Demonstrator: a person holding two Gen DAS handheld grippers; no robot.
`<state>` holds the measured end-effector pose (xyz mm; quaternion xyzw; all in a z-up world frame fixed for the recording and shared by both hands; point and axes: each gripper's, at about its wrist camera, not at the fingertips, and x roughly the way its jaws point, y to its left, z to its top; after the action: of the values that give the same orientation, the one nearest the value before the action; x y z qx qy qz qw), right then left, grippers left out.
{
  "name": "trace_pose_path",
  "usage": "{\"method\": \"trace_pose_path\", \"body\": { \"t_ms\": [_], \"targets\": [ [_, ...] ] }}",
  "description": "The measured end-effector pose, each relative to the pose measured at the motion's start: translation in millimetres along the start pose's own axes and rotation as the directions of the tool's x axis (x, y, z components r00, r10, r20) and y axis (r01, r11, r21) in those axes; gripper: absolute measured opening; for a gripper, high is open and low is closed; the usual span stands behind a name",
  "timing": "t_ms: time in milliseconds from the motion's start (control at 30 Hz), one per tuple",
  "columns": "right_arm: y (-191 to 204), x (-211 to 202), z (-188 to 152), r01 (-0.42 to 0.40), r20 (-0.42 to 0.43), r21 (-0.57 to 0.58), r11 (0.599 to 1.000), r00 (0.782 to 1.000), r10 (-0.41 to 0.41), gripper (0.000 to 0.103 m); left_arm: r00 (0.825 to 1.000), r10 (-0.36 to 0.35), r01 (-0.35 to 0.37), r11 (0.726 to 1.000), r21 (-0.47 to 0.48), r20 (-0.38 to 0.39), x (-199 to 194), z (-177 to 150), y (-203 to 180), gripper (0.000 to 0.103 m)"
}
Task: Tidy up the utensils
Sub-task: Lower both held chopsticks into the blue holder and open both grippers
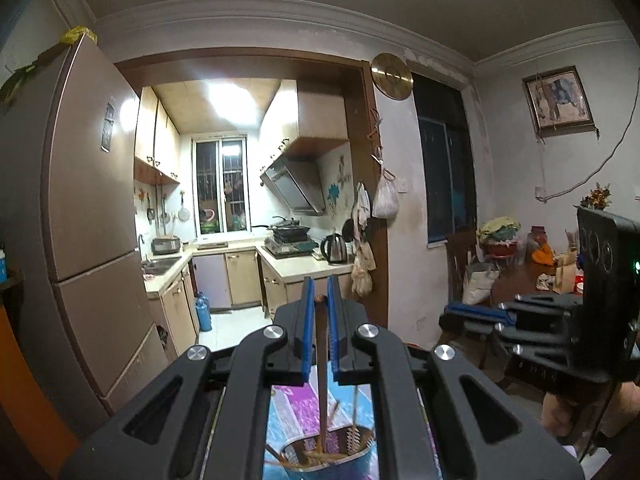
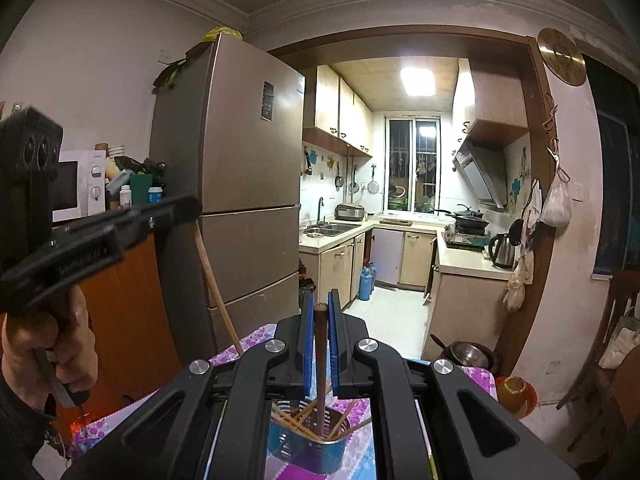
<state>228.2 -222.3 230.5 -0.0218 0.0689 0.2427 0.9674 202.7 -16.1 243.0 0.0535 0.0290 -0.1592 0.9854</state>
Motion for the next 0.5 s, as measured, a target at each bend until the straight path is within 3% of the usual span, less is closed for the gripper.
{"method": "trace_pose_path", "body": {
  "t_ms": [167,500],
  "targets": [
    [-6.9,22.3,1.3,-0.004,-0.011,0.003,1.000,1.000,0.004,0.008,1.000,0.013,-0.013,1.000,-0.003,-0.017,27.6,-4.3,8.6,0.005],
    [-17.8,70.4,-20.4,-0.023,-0.063,0.025,0.999,0.998,0.025,0.008,0.994,0.017,-0.018,1.000,-0.016,-0.111,80.9,-49.8,24.8,0.005]
  ]
}}
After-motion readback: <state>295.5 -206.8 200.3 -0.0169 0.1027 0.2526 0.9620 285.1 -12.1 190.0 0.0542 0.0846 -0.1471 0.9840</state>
